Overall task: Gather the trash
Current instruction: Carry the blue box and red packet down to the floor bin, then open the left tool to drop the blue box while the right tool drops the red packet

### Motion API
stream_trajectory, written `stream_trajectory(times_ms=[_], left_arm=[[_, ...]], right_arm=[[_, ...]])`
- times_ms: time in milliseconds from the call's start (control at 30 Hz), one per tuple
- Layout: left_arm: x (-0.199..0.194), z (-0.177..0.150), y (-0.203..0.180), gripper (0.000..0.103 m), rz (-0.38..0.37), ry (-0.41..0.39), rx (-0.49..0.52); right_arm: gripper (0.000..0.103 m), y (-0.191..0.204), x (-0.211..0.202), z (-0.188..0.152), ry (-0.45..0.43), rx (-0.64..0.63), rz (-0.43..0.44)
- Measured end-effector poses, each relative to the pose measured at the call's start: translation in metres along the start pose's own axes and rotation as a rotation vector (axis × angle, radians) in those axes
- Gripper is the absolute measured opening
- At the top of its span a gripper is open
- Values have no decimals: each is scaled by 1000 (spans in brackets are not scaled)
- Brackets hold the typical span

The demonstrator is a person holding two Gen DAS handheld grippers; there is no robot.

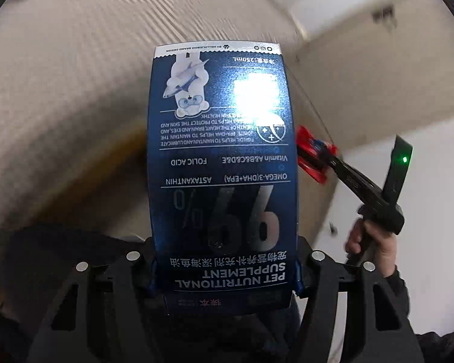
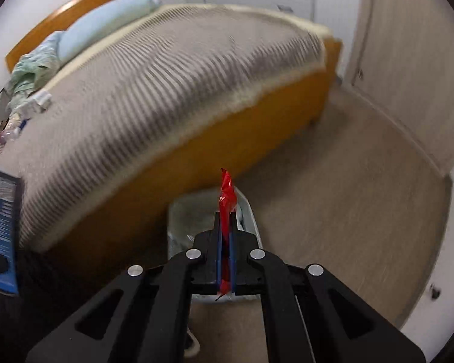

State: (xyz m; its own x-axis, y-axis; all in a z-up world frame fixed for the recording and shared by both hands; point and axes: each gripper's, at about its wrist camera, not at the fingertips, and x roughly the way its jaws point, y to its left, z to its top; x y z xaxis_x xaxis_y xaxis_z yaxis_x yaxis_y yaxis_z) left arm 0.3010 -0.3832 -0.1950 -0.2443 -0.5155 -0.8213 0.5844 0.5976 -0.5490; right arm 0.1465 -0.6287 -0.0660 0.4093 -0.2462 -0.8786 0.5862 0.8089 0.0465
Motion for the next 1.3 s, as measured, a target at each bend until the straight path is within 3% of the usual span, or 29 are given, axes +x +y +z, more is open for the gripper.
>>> stream_trajectory(times_ms=[167,333,467,533,567,600,733,867,1067,1167,1233,1267,1300], left_arm=[[140,44,-24,60,52,266,-25],[267,78,-16,60,179,423,-73],[321,104,-3,63,244,410,-131],[340,118,11,88,287,392,-207],[345,124,15,94,293,396,-224],[347,129,16,94,293,393,-233],[311,125,20,94,259,337,-195],[230,102,20,94,206,264,-49],[113,63,4,94,284,88,72],[65,47,14,94,321,-2,76],[45,36,26,94,350,-30,44],[38,33,31,94,361,-39,29],[30,29,35,94,374,-48,16]], right_arm=[[4,-37,36,-38,76,66,40],[4,-78,53,-75,126,135,57],[4,-111,70,-111,199,226,65],[4,-117,78,-119,229,241,71],[4,-119,84,-122,246,243,69],[4,-119,89,-123,255,243,68],[4,-116,99,-127,272,221,81],[4,-89,117,-116,284,153,129],[4,-32,171,-116,406,42,235],[6,-7,205,-114,438,-70,211],[24,-2,236,-112,500,-77,196],[54,-2,248,-112,539,-61,222],[63,-3,262,-113,591,-21,276]])
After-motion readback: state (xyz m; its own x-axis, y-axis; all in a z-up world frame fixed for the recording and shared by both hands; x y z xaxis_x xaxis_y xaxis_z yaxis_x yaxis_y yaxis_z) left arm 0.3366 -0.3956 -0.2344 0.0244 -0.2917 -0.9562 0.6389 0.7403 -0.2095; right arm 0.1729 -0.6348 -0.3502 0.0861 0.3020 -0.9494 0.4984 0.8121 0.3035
